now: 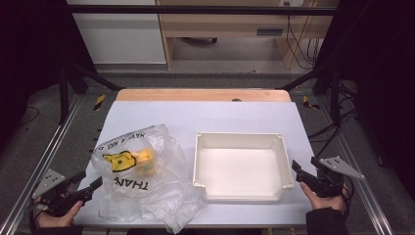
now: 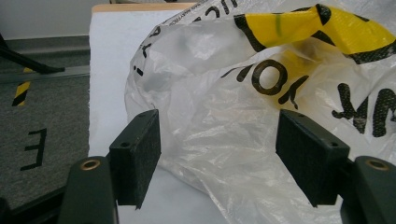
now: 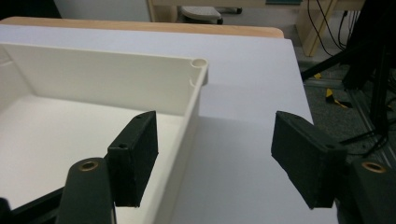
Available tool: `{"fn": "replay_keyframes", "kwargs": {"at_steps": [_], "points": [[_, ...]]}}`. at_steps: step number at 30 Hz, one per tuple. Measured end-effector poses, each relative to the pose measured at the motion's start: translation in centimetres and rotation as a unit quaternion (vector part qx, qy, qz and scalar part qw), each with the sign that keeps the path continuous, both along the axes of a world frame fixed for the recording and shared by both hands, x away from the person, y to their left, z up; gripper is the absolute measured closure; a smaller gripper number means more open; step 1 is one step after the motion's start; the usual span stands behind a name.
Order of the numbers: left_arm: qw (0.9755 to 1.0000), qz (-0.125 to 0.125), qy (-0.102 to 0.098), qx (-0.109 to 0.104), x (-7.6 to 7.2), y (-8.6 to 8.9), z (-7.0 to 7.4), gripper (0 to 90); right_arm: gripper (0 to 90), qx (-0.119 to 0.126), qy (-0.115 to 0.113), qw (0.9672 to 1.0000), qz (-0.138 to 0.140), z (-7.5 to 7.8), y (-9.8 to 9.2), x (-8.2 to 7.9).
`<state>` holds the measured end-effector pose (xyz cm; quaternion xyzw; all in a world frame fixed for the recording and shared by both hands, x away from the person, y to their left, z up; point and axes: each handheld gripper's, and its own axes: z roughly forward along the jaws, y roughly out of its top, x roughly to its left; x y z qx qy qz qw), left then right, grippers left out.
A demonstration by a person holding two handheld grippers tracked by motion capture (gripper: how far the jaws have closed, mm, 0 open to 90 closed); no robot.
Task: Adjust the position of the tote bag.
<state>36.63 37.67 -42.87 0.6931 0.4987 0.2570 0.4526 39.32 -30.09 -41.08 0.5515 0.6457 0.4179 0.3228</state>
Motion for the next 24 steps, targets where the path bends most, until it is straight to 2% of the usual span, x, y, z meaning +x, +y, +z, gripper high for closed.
{"fn": "replay_keyframes", "kwargs": {"at_steps": [6,11,18,24], "points": [[0.9999,-0.013,0.002,0.002,-0.2,-0.4,-0.1,32.9,33.3,0.007,-0.010,0.9996,0.027,1.0,1.7,-0.5],[0.9999,-0.017,0.002,0.003,-0.2,-0.7,-0.1,33.1,35.7,0.011,-0.015,0.9980,0.060,1.9,3.7,-0.6],[0.9997,-0.022,0.005,0.013,-0.3,-1.1,-0.2,34.0,38.5,0.007,-0.014,0.9937,0.111,2.5,7.3,-0.8],[0.9994,-0.029,0.009,0.020,-0.3,-1.4,-0.3,35.5,41.0,0.011,-0.011,0.9873,0.158,3.1,10.9,-1.0]]}}
